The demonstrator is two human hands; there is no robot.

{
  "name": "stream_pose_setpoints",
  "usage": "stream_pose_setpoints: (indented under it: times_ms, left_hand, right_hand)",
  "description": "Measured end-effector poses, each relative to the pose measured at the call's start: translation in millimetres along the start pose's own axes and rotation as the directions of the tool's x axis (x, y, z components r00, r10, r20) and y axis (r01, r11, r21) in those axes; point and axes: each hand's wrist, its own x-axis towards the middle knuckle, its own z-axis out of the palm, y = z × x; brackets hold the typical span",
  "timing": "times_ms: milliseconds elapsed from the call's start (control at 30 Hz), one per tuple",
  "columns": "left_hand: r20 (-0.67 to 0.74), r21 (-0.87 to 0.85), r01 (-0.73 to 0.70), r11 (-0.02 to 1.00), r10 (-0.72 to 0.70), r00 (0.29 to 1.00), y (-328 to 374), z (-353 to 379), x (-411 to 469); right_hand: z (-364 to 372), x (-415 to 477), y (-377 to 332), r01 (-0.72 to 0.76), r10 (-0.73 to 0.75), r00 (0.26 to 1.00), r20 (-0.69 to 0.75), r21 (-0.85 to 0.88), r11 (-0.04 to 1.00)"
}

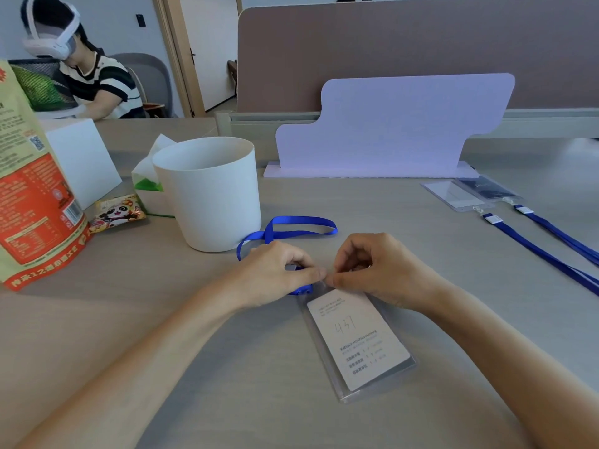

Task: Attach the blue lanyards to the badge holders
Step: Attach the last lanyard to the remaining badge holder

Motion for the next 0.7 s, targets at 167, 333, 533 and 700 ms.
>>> stream_pose_setpoints:
  times_ms: [167, 333, 533, 700]
  left_hand:
    - [0.025, -0.116, -0.021, 0.993, 0.024, 0.999, 0, -3, -1]
    - [0.021, -0.068, -0.001, 0.998, 0.003, 1.000, -3, 1, 1]
    - [-0.011, -0.079, -0.031, 0.996, 0.030, 0.999, -5, 3, 0]
    - [-0.102, -0.170, -0.103, 0.980, 0.087, 0.991, -1, 2, -1]
  right_hand:
    - [1, -1, -5, -0.072, 0.073, 0.997, -0.016, 0.041, 0.997]
    - [-2, -2, -12, -0.182, 0.184, 0.982, -0.038, 0.038, 0.983]
    - [-5, -4, -12, -0.224, 0.227, 0.974, -0.017, 0.118, 0.967]
    - [-12, -8, -13, -0.219, 0.211, 0.976, 0.058, 0.240, 0.946]
